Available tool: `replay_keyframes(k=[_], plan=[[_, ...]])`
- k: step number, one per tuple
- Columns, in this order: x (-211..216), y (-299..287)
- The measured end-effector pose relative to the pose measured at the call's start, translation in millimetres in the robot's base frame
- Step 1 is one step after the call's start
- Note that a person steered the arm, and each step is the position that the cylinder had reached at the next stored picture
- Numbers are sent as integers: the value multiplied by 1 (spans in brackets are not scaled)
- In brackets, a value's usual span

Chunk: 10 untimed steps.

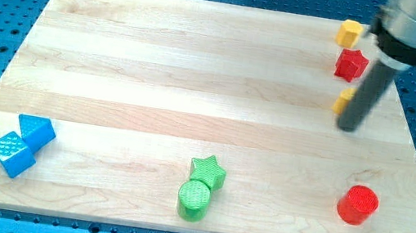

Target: Move the yellow heart to the bottom left of the yellow hexagon

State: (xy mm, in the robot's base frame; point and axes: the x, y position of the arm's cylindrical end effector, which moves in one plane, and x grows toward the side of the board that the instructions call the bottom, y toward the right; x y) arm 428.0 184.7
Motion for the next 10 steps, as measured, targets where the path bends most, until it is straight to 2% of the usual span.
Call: replay_keyframes(k=[1,2,3,4,5,6,7,8,10], plan=[[4,-1],[24,34],[-14,44],[-38,-5],[-73,-10],[-106,-44],[-102,-70],[-140,-28],[-135,7]])
